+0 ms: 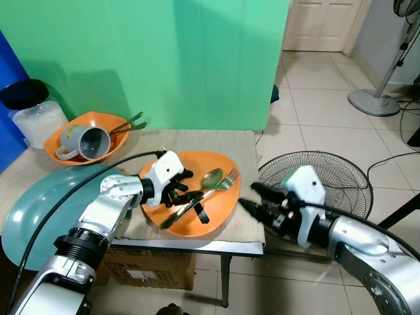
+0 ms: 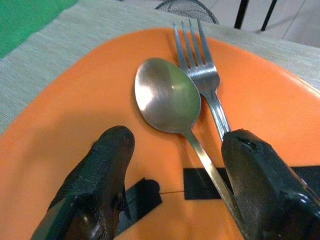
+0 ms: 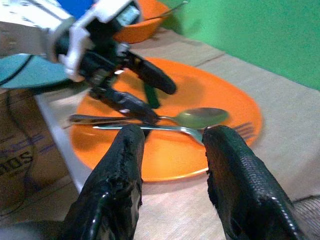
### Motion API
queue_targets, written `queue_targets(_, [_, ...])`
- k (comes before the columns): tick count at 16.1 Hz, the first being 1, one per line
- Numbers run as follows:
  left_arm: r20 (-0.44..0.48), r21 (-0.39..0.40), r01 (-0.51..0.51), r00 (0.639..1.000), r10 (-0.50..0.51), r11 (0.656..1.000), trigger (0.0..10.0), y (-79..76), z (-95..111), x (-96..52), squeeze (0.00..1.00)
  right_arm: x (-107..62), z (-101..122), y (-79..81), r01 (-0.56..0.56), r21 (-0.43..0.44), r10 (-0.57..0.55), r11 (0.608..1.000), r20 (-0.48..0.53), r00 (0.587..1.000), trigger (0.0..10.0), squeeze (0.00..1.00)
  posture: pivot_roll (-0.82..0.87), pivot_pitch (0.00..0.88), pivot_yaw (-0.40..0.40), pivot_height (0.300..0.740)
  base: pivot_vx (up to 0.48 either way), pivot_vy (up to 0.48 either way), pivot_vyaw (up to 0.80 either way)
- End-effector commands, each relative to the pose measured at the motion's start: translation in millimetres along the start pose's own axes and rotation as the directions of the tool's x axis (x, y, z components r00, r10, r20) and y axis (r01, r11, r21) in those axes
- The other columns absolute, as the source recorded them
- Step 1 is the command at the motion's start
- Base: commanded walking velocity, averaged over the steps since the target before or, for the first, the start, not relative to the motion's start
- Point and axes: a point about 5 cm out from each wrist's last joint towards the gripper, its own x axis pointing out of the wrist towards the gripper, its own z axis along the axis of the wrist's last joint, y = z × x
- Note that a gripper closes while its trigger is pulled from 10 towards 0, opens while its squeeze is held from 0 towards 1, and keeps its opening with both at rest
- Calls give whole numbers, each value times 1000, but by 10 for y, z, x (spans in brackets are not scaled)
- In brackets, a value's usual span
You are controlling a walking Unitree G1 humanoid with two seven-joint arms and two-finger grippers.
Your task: Setting the table
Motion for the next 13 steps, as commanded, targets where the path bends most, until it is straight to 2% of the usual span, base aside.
queue_targets(1, [-16, 25, 19, 1000, -18, 1000, 10000, 2, 18, 28, 0, -19, 5, 46, -36, 2, 36, 999, -11, 999, 10000, 0, 53, 0, 73, 740, 0, 0, 0])
queue_targets(4, [-50, 31, 19, 999, -18, 999, 10000, 6, -20, 79, 0, -38, -30, 49, -56, 12, 57, 998, -51, 997, 10000, 0, 49, 0, 75, 740, 0, 0, 0])
queue_targets(8, [-63, -1, -5, 998, 5, 1000, 10000, 63, -31, 80, 0, -90, -56, 54, -96, 24, 98, 995, -96, 991, 10000, 0, 48, 0, 78, 740, 0, 0, 0])
queue_targets(9, [-76, -5, -6, 997, 5, 1000, 9451, 68, -46, 77, 0, -95, -61, 53, -101, 20, 102, 995, -101, 990, 10000, 0, 48, 0, 78, 740, 0, 0, 0])
queue_targets(10, [-86, -8, -8, 996, 7, 1000, 8275, 78, -62, 73, 0, -98, -61, 51, -103, 19, 105, 994, -105, 989, 10000, 0, 48, 0, 78, 740, 0, 0, 0])
queue_targets(11, [-66, -26, -14, 998, 13, 1000, 7725, 95, -47, 61, 0, -101, -54, 48, -103, 18, 105, 994, -104, 989, 10000, 0, 48, 0, 79, 740, 0, 0, 0])
queue_targets(13, [-32, -44, -16, 999, 14, 999, 8039, 119, -8, 44, 0, -106, -46, 45, -106, 20, 108, 994, -103, 989, 10000, 0, 49, 0, 77, 740, 0, 0, 0])
